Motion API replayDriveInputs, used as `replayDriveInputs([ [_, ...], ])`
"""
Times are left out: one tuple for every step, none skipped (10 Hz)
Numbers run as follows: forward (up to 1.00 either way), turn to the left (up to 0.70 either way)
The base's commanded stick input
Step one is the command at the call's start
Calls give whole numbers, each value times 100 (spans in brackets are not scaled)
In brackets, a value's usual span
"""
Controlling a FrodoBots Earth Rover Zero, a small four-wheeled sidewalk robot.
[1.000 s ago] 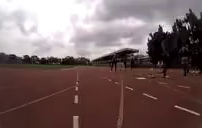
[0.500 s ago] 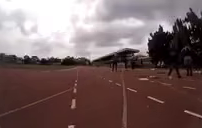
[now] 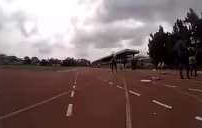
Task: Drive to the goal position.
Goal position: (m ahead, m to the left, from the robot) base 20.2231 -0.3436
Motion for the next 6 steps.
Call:
replayDriveInputs([
  [45, 16],
  [45, 0],
  [45, 0],
  [45, 0],
  [45, 0],
  [45, 0],
])
